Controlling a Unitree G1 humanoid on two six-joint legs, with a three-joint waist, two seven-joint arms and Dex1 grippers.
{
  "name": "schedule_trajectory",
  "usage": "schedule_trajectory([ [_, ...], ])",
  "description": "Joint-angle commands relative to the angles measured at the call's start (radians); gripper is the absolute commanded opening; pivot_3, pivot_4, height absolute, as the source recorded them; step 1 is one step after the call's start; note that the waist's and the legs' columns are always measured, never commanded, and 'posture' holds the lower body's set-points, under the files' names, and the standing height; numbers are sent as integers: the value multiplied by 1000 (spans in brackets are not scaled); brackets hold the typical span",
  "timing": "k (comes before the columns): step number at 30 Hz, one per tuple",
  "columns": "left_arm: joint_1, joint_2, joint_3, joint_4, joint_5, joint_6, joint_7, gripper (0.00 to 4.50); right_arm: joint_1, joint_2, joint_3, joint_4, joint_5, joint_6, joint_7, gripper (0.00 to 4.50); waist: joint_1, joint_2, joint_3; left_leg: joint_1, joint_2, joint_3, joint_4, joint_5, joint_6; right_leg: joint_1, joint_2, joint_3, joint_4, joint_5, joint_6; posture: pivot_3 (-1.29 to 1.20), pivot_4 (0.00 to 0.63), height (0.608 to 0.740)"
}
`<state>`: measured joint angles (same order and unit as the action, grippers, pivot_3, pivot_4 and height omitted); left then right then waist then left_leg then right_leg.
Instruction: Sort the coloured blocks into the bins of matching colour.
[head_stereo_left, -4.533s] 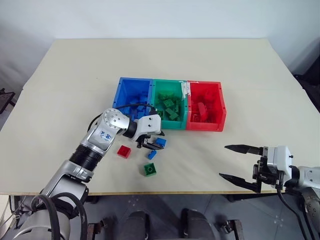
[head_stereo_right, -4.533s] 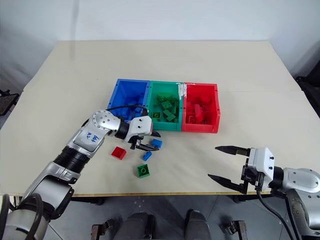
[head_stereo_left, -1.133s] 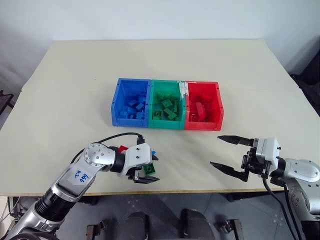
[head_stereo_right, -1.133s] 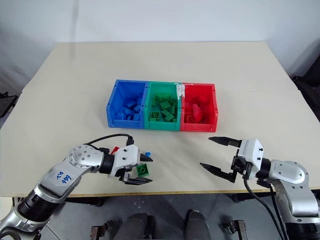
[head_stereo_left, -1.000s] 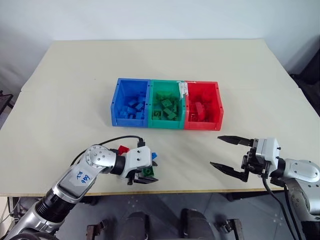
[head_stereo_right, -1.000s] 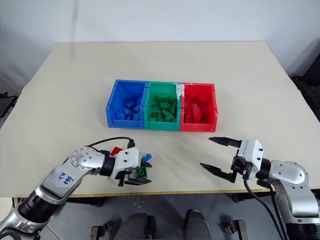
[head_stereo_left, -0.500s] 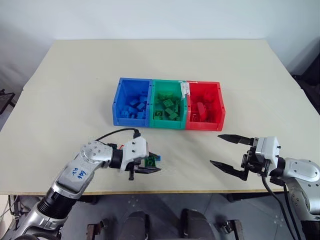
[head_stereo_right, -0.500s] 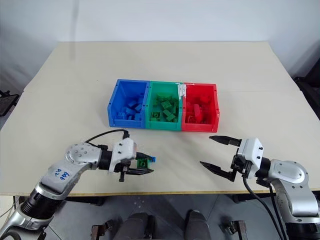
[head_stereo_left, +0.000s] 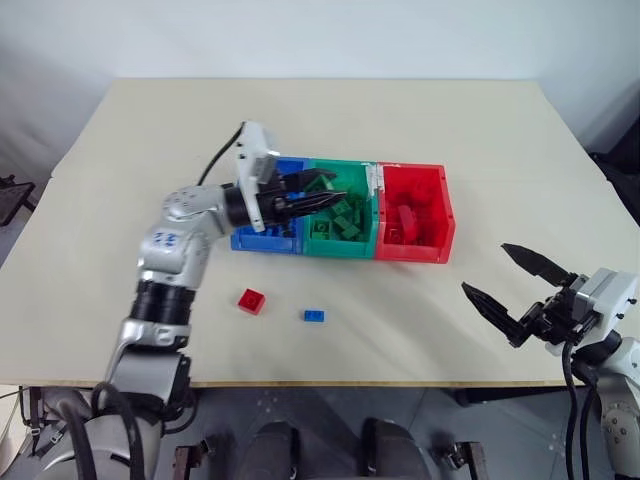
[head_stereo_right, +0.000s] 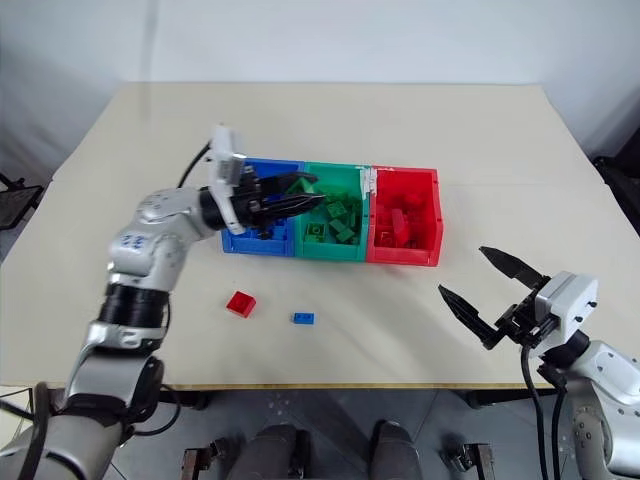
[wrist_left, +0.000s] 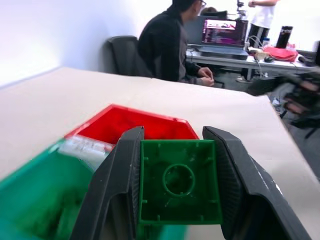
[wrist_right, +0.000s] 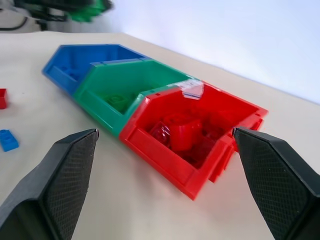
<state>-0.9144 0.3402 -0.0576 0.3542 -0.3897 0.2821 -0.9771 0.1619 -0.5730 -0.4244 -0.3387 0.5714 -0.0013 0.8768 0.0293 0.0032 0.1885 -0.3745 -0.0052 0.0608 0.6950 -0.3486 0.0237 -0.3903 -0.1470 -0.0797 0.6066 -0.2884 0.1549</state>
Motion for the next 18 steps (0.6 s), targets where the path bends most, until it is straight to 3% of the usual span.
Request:
schedule_trajectory([
  [1,-88,-41,-45,188,137,-187,50,1495,22,8,-24,-53,-2,-27,-24,4500,-2,0,0,0,0,1,-1,0,0,0,0,0,0,0,0,0,150,740],
  [2,-101,-49,-48,226,158,-219,63,1495,24,8,-23,-56,-3,-27,-28,4500,-5,0,0,0,0,1,-1,0,0,-1,0,0,-1,0,0,0,150,740],
  [6,-105,-65,-52,285,188,-294,41,2822,18,12,-2,-66,-13,-26,-43,4500,-9,0,0,0,1,4,-3,0,0,-2,0,0,-1,0,0,0,150,740],
  [11,-3,15,-12,150,147,-310,-36,4365,-34,-5,50,-36,-24,-24,-18,4500,-9,0,0,0,2,4,-3,0,0,-2,0,1,0,0,0,0,150,740],
  [18,369,255,188,-193,-11,-339,-179,4365,-155,-75,148,59,-24,-12,130,4500,-30,0,0,1,3,-1,-3,0,0,-3,0,2,0,0,0,0,150,740],
])
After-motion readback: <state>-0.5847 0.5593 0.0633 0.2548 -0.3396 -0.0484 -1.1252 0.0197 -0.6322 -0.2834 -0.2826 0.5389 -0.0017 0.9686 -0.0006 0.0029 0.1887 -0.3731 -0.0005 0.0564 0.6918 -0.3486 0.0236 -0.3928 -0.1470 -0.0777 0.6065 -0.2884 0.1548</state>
